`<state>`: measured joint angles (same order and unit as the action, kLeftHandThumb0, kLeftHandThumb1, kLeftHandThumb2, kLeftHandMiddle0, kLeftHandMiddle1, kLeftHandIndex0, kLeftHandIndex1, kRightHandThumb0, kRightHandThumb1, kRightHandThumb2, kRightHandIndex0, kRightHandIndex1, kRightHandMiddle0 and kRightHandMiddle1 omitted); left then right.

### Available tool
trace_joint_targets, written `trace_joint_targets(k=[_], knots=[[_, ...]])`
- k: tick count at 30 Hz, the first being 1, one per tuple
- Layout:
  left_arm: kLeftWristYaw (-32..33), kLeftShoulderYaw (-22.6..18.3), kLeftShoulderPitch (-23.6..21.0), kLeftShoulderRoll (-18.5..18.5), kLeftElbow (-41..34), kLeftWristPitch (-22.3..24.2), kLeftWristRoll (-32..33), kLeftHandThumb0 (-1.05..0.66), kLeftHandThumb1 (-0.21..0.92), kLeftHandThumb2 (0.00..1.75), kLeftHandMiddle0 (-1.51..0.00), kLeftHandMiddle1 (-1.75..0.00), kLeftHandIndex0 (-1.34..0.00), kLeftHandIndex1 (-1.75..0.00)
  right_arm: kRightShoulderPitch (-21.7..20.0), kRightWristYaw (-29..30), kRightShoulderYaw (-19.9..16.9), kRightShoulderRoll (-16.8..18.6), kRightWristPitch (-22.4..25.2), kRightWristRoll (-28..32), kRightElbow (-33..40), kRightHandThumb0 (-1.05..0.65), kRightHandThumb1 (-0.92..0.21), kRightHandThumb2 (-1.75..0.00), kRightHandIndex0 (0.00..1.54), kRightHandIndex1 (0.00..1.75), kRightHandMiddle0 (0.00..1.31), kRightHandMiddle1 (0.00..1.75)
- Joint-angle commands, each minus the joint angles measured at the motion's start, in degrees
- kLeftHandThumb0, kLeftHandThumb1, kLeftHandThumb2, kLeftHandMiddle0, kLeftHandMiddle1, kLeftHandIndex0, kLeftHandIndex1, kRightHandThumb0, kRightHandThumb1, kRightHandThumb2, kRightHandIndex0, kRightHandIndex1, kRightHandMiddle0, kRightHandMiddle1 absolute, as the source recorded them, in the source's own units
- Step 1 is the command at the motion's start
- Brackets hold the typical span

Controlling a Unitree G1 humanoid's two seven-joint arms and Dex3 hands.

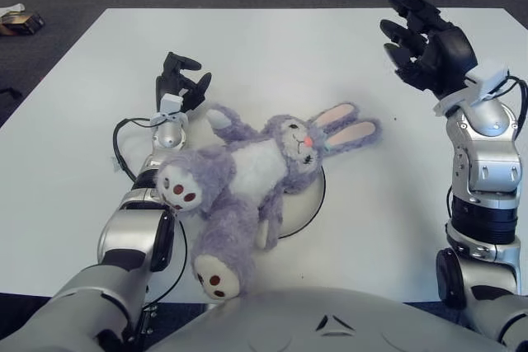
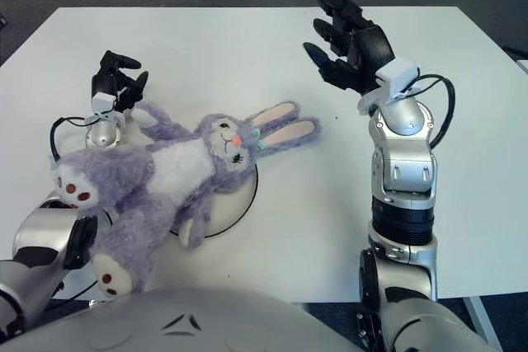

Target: Put the doll into the plate.

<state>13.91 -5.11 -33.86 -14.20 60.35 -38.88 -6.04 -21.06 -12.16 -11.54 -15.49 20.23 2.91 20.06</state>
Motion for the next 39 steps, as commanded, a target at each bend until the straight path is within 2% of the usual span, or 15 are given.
trace_joint_targets(k=[1,4,7,11,15,19,24,37,38,39], knots=[[-1.3,-0.4,5.2,1.3,3.9,-1.2,0.6,-0.35,0.92,0.36,-0.68,-1.75,-0.36,-1.57,1.3,3.1,-1.2,2.3,-3.5,0.5,-3.4,-0.62,-0.92,-0.49,0.39,0.02,0.28,0.01],[-3.6,-1.4,5.0,1.2,4.3,-1.8,2.3,-0.35,0.92,0.38,-0.65,-1.75,-0.34,-1.59,1.5,6.0,-1.9,4.2,-8.5,0.1,-8.0,-0.62,-0.92,-0.5,0.41,0.03,0.28,0.01],[-6.1,-2.2,4.9,1.3,4.5,-2.2,3.9,-0.35,0.92,0.39,-0.62,-1.75,-0.32,-1.61,1.6,7.2,-1.8,4.4,-11.8,-0.3,-10.6,-0.63,-0.92,-0.51,0.43,0.03,0.28,0.01],[-12.1,-3.9,5.0,1.7,4.5,-3.5,7.3,-0.35,0.92,0.4,-0.6,-1.75,-0.31,-1.62,1.7,10.5,-1.8,5.6,-13.9,-1.0,-11.8,-0.62,-0.92,-0.53,0.47,0.04,0.28,0.01],[-20.1,-6.3,5.0,2.6,4.2,-4.4,12.2,-0.35,0.92,0.41,-0.59,-1.75,-0.31,-1.62,2.0,14.0,-2.3,7.4,-14.7,-0.8,-12.3,-0.57,-0.92,-0.53,0.59,0.09,0.3,0.02],[-24.2,-7.6,4.8,2.9,4.3,-4.8,14.5,-0.35,0.92,0.41,-0.59,-1.75,-0.3,-1.62,2.6,15.1,-2.6,8.0,-15.8,-0.2,-12.8,-0.54,-0.92,-0.53,0.65,0.12,0.32,0.03],[-26.0,-7.9,5.0,3.4,3.9,-5.6,15.2,-0.34,0.92,0.42,-0.6,-1.75,-0.29,-1.64,4.0,15.3,-3.0,8.4,-18.9,0.4,-14.8,-0.53,-0.92,-0.52,0.68,0.12,0.39,0.07],[-26.9,-7.1,5.9,5.1,1.9,-8.8,14.3,-0.34,0.92,0.43,-0.6,-1.75,-0.28,-1.65,5.5,17.1,-2.3,9.1,-26.9,-0.7,-23.2,-0.51,-0.92,-0.52,0.71,0.12,0.43,0.09],[-27.4,-7.1,6.0,5.3,1.8,-9.2,14.4,-0.34,0.92,0.43,-0.6,-1.75,-0.28,-1.65,5.6,17.1,-2.4,9.2,-28.2,-0.5,-24.8,-0.5,-0.92,-0.51,0.72,0.15,0.44,0.23],[-27.8,-7.0,6.0,5.5,1.7,-9.4,14.5,-0.34,0.92,0.44,-0.58,-1.75,-0.27,-1.66,5.7,17.1,-2.4,9.3,-29.2,-0.5,-25.9,-0.44,-0.92,-0.49,0.71,0.26,0.38,0.75]])
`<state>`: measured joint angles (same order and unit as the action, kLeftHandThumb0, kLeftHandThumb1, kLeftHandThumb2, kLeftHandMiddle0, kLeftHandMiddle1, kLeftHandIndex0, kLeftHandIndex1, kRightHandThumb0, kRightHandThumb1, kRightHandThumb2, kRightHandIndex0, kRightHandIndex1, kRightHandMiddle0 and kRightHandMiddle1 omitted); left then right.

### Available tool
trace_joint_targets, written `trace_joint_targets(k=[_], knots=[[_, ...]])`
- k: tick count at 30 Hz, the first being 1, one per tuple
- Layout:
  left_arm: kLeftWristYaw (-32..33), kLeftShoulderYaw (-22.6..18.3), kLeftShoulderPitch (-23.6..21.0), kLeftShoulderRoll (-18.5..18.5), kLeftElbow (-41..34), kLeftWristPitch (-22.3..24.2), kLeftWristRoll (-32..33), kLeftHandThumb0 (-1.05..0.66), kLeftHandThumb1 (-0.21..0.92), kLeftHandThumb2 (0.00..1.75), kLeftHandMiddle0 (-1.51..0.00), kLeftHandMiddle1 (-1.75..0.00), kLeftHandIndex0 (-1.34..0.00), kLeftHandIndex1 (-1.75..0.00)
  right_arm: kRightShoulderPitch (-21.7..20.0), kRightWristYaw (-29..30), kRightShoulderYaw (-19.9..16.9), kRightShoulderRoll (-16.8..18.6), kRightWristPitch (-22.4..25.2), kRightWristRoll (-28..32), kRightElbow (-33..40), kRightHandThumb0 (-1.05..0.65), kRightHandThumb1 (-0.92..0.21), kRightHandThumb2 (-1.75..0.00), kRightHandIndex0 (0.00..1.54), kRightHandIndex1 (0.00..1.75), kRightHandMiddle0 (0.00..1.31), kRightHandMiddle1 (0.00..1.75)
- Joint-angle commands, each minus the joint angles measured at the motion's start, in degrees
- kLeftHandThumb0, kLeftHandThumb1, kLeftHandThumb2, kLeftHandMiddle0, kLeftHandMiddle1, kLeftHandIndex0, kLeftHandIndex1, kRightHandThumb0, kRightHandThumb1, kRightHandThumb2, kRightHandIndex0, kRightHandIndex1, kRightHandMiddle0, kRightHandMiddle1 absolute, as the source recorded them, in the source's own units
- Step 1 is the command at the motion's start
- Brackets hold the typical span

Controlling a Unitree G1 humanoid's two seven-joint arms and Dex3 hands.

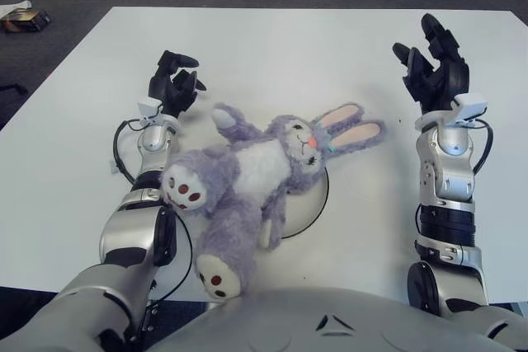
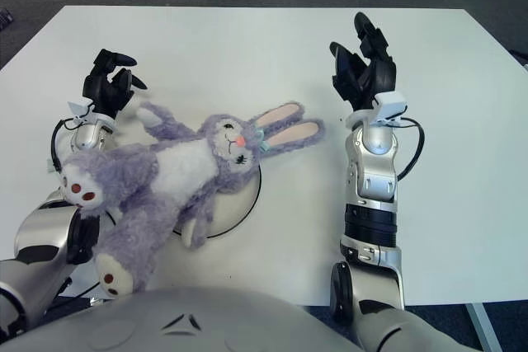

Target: Put the doll into the plate.

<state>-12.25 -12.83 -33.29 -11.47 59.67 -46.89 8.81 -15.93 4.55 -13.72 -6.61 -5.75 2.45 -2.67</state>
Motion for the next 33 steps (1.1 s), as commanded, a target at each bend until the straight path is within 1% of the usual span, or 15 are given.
trace_joint_targets(k=[1,2,4,5,6,7,8,9,10,12,15,22,24,27,33], knots=[[-2.0,0.7,5.5,2.9,2.4,-1.5,-0.2,-0.34,0.92,0.44,-0.58,-1.75,-0.27,-1.66,0.7,0.5,-0.2,0.6,-5.2,-0.1,-4.8,-0.43,-0.92,-0.49,0.69,0.35,0.35,0.94],[-2.1,0.7,5.5,3.0,2.4,-1.6,-0.2,-0.34,0.92,0.44,-0.57,-1.75,-0.27,-1.66,0.7,0.5,-0.1,0.7,-6.5,-0.2,-5.9,-0.4,-0.92,-0.47,0.63,0.54,0.32,1.2],[-2.4,0.6,5.6,3.1,2.5,-1.7,-0.1,-0.34,0.92,0.44,-0.55,-1.75,-0.27,-1.66,0.6,0.7,-0.1,0.9,-10.2,-0.4,-8.7,-0.37,-0.92,-0.45,0.56,0.84,0.3,1.47],[-2.5,0.5,5.6,3.2,2.5,-1.8,-0.1,-0.34,0.92,0.44,-0.55,-1.75,-0.27,-1.66,0.0,0.7,-0.4,1.1,-15.2,-0.3,-12.4,-0.37,-0.92,-0.44,0.56,0.92,0.3,1.51],[-2.6,0.5,5.6,3.2,2.5,-1.9,-0.1,-0.34,0.92,0.44,-0.54,-1.75,-0.27,-1.66,-0.5,0.6,-0.6,1.1,-19.0,-0.2,-15.3,-0.24,-0.83,-0.56,0.54,1.09,0.29,1.59],[-2.6,0.5,5.7,3.3,2.5,-1.9,-0.1,-0.34,0.92,0.45,-0.53,-1.75,-0.26,-1.66,-1.5,0.4,-1.0,1.3,-24.4,0.1,-19.4,-0.15,-0.77,-0.65,0.52,1.21,0.29,1.65],[-2.6,0.5,5.7,3.4,2.5,-1.9,-0.1,-0.28,0.92,0.44,-0.48,-1.72,-0.26,-1.65,-2.8,0.2,-1.5,1.4,-29.7,0.5,-23.6,-0.12,-0.72,-0.71,0.52,1.27,0.3,1.67],[-2.7,0.5,5.7,3.4,2.4,-1.9,-0.1,-0.18,0.92,0.44,-0.4,-1.68,-0.26,-1.63,-3.7,0.1,-1.8,1.4,-33.1,0.8,-26.4,-0.08,-0.63,-0.86,0.51,1.41,0.32,1.7],[-2.7,0.5,5.7,3.4,2.4,-1.9,-0.1,-0.14,0.92,0.44,-0.37,-1.66,-0.26,-1.62,-4.3,0.0,-1.9,1.4,-35.4,1.0,-28.4,-0.07,-0.6,-0.91,0.51,1.45,0.33,1.71],[-2.7,0.5,5.8,3.4,2.3,-1.8,-0.1,-0.06,0.92,0.43,-0.3,-1.63,-0.25,-1.6,-5.0,0.0,-2.0,1.3,-37.4,1.1,-30.3,-0.03,-0.51,-1.04,0.5,1.57,0.34,1.73],[-2.7,0.5,6.0,3.5,2.1,-1.9,-0.1,-0.02,0.92,0.43,-0.27,-1.62,-0.25,-1.59,-5.8,-2.0,-2.2,1.4,-41.0,3.3,-33.2,-0.01,-0.46,-1.12,0.5,1.64,0.36,1.74],[-3.0,0.4,5.9,3.6,2.2,-1.3,0.2,-0.01,0.92,0.43,-0.25,-1.61,-0.25,-1.59,-7.2,-4.9,-2.8,1.7,-45.2,5.6,-38.6,0.0,-0.45,-1.11,0.54,1.57,0.39,1.75],[-3.1,0.3,6.1,3.7,2.1,-1.0,0.3,0.0,0.92,0.43,-0.25,-1.61,-0.25,-1.59,-7.2,-5.6,-2.9,1.8,-46.4,5.9,-40.1,0.0,-0.42,-1.17,0.53,1.65,0.38,1.75],[-3.2,0.3,6.1,3.7,2.1,-0.6,0.4,0.0,0.92,0.43,-0.25,-1.61,-0.25,-1.59,-7.7,-6.0,-2.9,1.6,-48.0,5.7,-42.0,0.0,-0.38,-1.22,0.54,1.71,0.43,1.68],[-3.5,0.1,6.1,3.8,2.0,0.2,0.5,0.0,0.92,0.43,-0.25,-1.61,-0.25,-1.59,-8.7,-6.9,-3.8,0.6,-50.8,5.9,-49.8,0.0,-0.36,-1.24,0.55,1.74,0.44,1.65]])
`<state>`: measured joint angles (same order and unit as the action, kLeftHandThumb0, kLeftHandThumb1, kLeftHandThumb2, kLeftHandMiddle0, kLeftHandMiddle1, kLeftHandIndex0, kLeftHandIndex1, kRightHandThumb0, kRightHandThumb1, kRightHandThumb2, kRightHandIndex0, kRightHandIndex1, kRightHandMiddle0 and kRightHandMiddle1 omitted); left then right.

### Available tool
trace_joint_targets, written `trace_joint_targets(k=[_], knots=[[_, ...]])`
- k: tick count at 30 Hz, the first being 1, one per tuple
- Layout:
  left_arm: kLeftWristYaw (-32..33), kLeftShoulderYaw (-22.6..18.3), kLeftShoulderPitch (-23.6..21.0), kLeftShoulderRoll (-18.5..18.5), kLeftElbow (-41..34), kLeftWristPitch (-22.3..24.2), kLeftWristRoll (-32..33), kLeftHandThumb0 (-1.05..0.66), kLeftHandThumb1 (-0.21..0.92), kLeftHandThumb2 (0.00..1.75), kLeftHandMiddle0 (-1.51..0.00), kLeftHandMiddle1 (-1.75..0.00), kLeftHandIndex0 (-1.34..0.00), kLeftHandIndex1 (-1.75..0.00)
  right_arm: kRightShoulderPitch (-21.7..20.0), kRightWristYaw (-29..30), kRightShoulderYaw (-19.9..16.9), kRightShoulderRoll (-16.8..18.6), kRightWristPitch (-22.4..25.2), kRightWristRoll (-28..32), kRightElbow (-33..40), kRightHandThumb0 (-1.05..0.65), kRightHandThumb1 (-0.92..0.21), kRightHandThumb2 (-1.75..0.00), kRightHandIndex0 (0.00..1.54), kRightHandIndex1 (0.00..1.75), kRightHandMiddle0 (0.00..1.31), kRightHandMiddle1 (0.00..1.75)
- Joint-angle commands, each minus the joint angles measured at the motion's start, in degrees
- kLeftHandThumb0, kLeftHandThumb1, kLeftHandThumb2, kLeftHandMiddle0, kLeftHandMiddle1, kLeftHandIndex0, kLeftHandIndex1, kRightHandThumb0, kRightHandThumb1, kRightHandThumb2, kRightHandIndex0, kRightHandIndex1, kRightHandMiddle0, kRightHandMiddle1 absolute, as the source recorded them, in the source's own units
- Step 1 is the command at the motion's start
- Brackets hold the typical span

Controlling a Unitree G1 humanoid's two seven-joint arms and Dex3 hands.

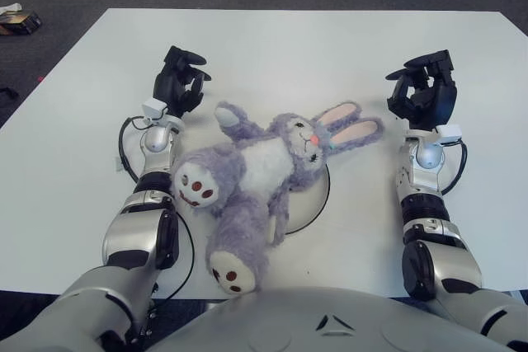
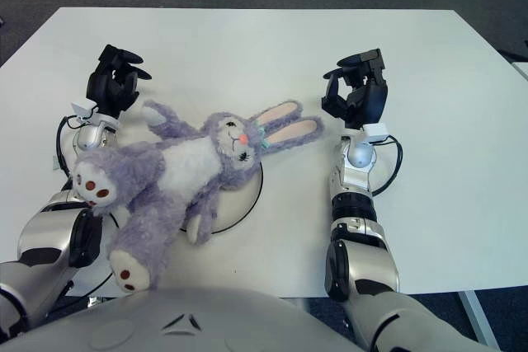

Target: Put the doll into the plate.

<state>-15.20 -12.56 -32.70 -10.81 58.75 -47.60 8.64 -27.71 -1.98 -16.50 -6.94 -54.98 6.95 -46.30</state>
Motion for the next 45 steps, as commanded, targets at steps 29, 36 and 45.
trace_joint_targets(k=[29,36,45], knots=[[-3.9,-1.5,5.1,2.6,2.4,6.9,1.9,0.0,0.82,0.58,-0.3,-1.61,-0.3,-1.59,3.1,-0.7,-0.4,-0.2,8.0,1.0,-7.8,-0.39,-0.62,-0.92,1.0,1.75,0.38,1.75],[-3.7,-1.6,5.0,2.5,2.2,8.4,1.6,0.0,0.75,0.7,-0.3,-1.64,-0.31,-1.62,4.1,0.1,0.9,-0.7,13.9,-0.2,-5.1,-0.39,-0.61,-0.94,1.01,1.75,0.39,1.75],[-1.8,-0.9,5.7,2.6,1.1,10.0,0.2,-0.01,0.74,0.72,-0.31,-1.64,-0.31,-1.63,10.5,2.1,2.2,-1.9,42.1,0.3,19.8,-0.39,-0.62,-0.93,1.01,1.75,0.39,1.75]])
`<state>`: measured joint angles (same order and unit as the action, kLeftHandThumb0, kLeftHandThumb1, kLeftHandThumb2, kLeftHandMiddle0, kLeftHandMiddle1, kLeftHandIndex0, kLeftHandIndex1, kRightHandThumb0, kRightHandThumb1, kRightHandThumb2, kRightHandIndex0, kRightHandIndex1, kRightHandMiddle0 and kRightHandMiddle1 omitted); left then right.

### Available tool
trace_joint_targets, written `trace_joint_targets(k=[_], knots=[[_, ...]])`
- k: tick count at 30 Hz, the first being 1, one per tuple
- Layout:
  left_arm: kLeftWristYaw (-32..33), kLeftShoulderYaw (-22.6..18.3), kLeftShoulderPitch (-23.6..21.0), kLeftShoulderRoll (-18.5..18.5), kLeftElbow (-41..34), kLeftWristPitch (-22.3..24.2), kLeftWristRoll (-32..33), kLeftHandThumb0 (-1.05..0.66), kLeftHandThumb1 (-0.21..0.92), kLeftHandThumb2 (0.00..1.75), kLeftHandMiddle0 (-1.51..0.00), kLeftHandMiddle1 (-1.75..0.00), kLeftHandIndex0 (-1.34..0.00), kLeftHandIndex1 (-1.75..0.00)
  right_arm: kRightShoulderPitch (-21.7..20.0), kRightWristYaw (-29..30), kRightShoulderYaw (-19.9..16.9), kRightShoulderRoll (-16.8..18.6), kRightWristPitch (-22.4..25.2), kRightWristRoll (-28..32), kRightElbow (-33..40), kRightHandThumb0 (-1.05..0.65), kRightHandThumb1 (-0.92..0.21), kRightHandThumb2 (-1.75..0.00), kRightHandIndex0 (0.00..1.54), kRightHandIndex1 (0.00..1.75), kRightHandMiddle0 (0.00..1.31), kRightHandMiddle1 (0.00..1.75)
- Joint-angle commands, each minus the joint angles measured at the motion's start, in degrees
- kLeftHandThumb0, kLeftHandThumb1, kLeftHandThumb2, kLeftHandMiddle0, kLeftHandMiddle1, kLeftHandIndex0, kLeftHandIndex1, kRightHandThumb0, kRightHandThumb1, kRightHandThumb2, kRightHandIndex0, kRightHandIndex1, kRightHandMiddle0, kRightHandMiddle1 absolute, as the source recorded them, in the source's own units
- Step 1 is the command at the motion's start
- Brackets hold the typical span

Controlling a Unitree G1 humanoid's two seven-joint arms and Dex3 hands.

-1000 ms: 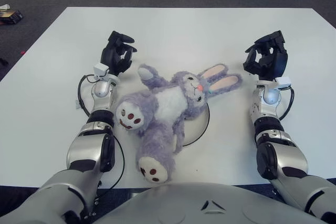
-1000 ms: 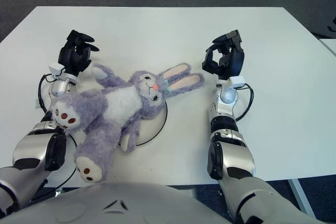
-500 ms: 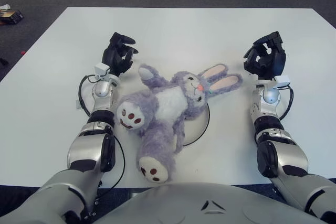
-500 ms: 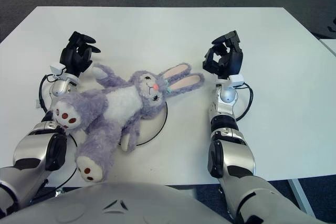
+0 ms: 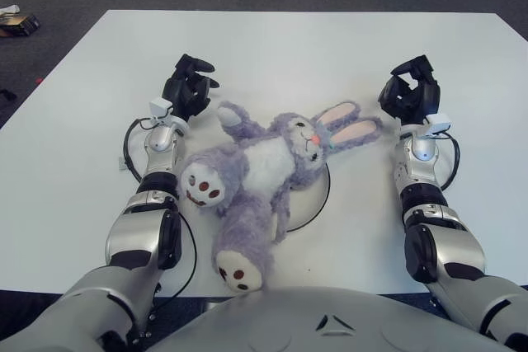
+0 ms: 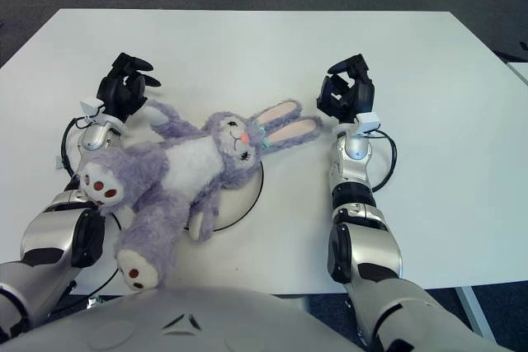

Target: Put the doll into the plate.

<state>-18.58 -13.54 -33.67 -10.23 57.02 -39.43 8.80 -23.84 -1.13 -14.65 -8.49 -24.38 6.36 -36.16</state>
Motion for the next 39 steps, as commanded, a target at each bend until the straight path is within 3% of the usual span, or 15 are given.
trace_joint_targets(k=[1,8,21,39], knots=[[1.9,0.2,6.8,2.0,2.5,2.2,-0.2,-0.01,0.74,0.72,-0.31,-1.64,-0.31,-1.63,7.3,1.1,0.5,-0.6,12.4,0.6,11.3,-0.39,-0.62,-0.92,1.0,1.75,0.38,1.75],[3.4,1.4,8.3,2.2,-0.8,4.8,-1.5,-0.01,0.73,0.73,-0.31,-1.64,-0.31,-1.63,11.7,0.8,1.3,-1.3,13.7,-1.5,20.0,-0.39,-0.63,-0.9,0.99,1.75,0.38,1.75],[5.4,3.6,12.5,3.1,-11.4,11.1,-1.7,-0.01,0.71,0.75,-0.33,-1.63,-0.33,-1.61,15.7,1.9,1.6,1.3,17.8,0.2,28.7,-0.38,-0.67,-0.86,0.97,1.75,0.36,1.75],[7.3,3.8,16.2,4.3,-20.6,14.7,-0.8,-0.01,0.68,0.78,-0.36,-1.62,-0.36,-1.61,16.8,4.8,1.9,2.0,20.5,-1.1,32.3,-0.38,-0.68,-0.83,0.94,1.75,0.35,1.75]])
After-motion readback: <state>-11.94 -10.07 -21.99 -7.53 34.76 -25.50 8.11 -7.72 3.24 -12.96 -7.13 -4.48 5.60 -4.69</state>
